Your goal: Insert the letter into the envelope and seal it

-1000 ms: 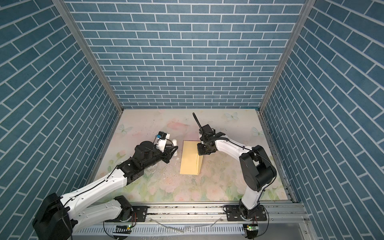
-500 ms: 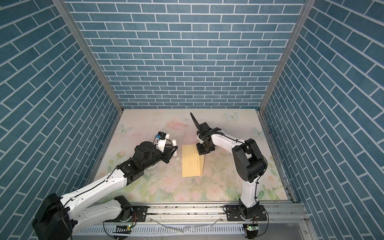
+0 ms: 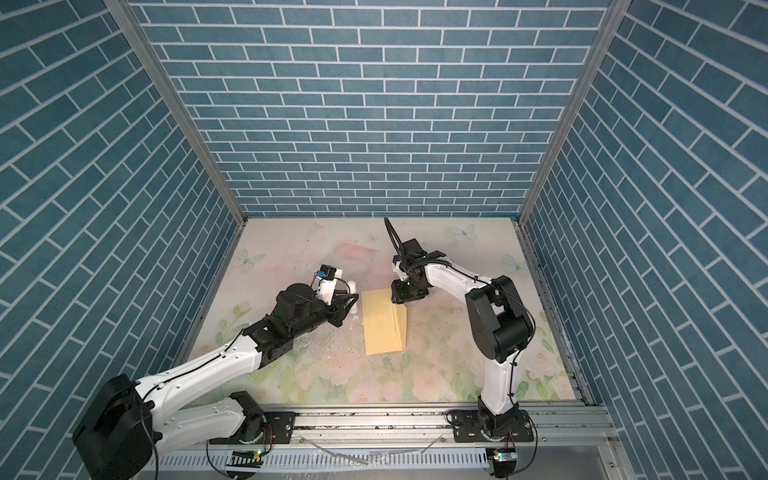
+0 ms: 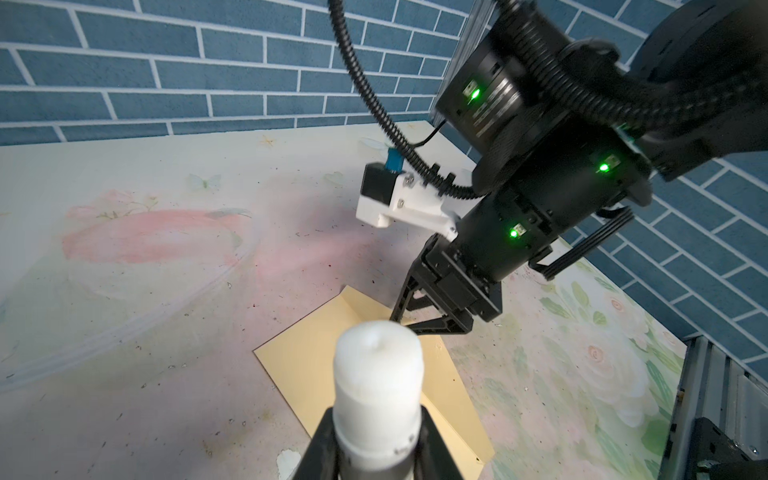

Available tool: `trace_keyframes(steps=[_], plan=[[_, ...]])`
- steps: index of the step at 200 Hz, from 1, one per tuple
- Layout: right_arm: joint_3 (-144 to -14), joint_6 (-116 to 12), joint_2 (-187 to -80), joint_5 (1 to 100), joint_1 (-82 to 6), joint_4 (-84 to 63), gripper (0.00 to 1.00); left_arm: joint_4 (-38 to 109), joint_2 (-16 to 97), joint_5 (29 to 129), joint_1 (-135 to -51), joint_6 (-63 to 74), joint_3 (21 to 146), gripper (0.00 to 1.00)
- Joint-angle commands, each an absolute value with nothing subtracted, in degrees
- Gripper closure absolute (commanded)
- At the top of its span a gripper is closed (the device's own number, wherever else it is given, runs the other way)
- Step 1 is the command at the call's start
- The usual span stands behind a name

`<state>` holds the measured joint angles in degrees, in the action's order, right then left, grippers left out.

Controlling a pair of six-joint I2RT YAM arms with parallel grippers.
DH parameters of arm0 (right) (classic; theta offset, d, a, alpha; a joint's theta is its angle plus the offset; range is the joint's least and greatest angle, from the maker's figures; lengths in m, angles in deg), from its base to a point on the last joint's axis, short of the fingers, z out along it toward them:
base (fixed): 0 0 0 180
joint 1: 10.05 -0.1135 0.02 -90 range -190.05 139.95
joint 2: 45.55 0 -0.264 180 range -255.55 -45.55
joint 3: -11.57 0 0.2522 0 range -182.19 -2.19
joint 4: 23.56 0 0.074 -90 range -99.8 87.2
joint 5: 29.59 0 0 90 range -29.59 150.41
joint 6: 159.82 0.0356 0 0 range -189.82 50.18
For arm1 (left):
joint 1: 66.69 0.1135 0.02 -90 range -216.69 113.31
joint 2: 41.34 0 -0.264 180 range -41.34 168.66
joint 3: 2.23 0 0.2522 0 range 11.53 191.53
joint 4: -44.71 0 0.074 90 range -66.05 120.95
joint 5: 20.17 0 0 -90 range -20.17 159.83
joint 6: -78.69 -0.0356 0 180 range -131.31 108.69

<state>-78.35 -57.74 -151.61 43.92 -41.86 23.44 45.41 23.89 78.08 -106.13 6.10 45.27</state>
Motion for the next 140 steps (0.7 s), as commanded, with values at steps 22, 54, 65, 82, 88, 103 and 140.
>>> trace_keyframes(steps=[22, 54, 65, 82, 88, 103, 140], plan=[[-67.05, -51.66, -136.35, 40.00, -38.77, 9.12, 0.40, 49.75, 27.86, 79.29, -106.32, 7.84, 44.66, 1.00], [-59.56, -48.61, -129.16, 46.75, -37.52, 5.92, 0.47, 51.60, 32.27, 79.15, -106.59, 8.93, 45.50, 1.00], [-57.13, -47.47, -127.66, 48.74, -37.22, 5.39, 0.52, 52.68, 34.13, 79.15, -106.88, 9.41, 45.71, 1.00], [-53.83, -45.43, -126.35, 51.17, -36.99, 4.75, 0.60, 54.37, 37.28, 79.19, -107.20, 10.08, 46.18, 1.00], [-52.74, -44.70, -126.15, 51.62, -36.85, 4.40, 0.64, 54.82, 38.56, 79.31, -107.29, 10.35, 46.40, 1.00], [-50.53, -43.23, -126.37, 51.65, -36.77, 3.08, 0.72, 56.28, 41.41, 79.50, -107.60, 10.97, 46.93, 1.00], [-48.20, -41.63, -129.40, 48.42, -36.81, -0.82, 0.87, 59.84, 46.76, 79.50, -107.82, 12.31, 46.91, 1.00]])
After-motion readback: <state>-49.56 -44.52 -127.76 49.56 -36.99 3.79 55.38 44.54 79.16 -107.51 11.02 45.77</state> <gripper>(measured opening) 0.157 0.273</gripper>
